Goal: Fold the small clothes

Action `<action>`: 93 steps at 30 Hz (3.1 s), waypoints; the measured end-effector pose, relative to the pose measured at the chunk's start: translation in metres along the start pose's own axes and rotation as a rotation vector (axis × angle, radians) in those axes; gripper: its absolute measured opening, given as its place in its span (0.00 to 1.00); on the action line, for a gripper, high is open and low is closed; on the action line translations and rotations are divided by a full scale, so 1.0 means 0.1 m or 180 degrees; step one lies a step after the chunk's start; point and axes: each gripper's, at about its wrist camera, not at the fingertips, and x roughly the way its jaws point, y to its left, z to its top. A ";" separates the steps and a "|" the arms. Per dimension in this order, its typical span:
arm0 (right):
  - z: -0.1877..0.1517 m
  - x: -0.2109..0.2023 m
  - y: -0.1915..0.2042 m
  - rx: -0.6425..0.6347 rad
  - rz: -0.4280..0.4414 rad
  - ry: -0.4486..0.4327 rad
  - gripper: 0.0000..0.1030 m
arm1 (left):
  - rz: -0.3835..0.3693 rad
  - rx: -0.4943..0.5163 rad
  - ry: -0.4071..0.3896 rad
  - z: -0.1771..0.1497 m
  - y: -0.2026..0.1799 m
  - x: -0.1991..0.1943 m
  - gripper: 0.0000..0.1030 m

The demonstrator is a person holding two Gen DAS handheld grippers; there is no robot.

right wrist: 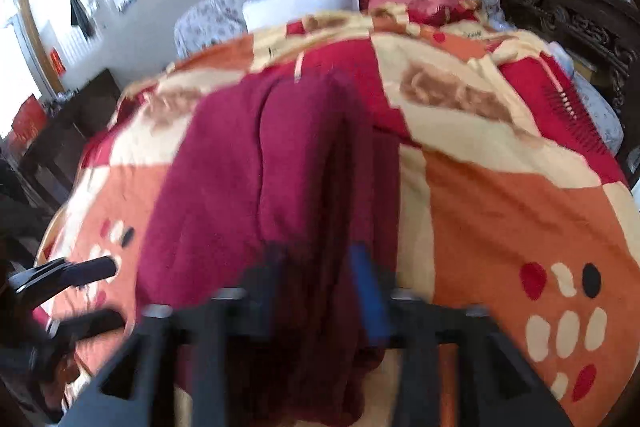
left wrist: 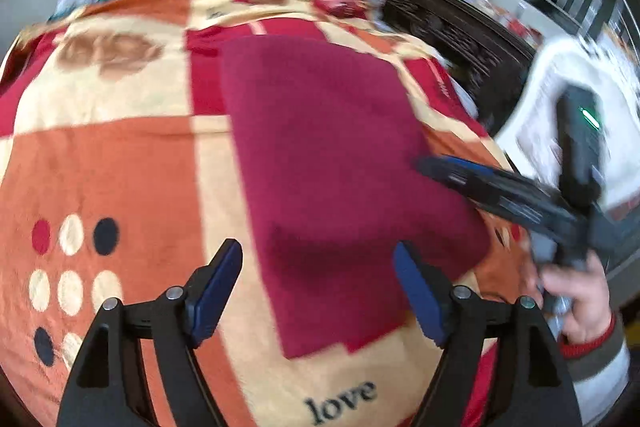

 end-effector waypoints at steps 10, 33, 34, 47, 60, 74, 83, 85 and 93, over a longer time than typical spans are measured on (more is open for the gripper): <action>0.03 0.37 -0.32 0.0482 0.0400 0.0155 0.93 | -0.0411 -0.0577 0.0085 0.08 0.37 0.46 0.76; -0.61 0.01 0.74 0.0281 0.0751 0.0633 0.49 | 0.0287 0.0000 0.0721 -0.39 0.32 -0.36 0.47; -0.66 -0.01 0.76 0.0221 0.0652 0.0632 0.50 | 0.0349 0.0006 0.0737 -0.46 0.35 -0.32 0.48; -0.78 -0.48 1.43 -0.0647 0.0546 0.0275 0.34 | 0.0652 0.0040 0.0377 -0.53 0.33 -0.39 0.57; -0.97 -0.48 1.29 -0.0434 0.0093 0.0249 0.39 | 0.0949 0.0335 0.0079 -0.62 0.06 -0.57 0.59; -0.94 -0.72 1.34 -0.0258 -0.0344 0.0061 0.76 | 0.1111 0.0071 -0.0125 -0.78 0.14 -0.77 0.63; -0.92 -0.69 1.39 -0.0208 -0.0430 0.0037 0.84 | 0.1197 0.0007 -0.0286 -0.82 0.14 -0.88 0.63; -0.92 -0.69 1.38 -0.0167 -0.0427 0.0037 0.85 | 0.1212 -0.0031 -0.0329 -0.83 0.15 -0.90 0.63; -0.92 -0.66 1.35 -0.0108 -0.0429 0.0053 0.87 | 0.1220 -0.0055 -0.0351 -0.82 0.15 -0.88 0.64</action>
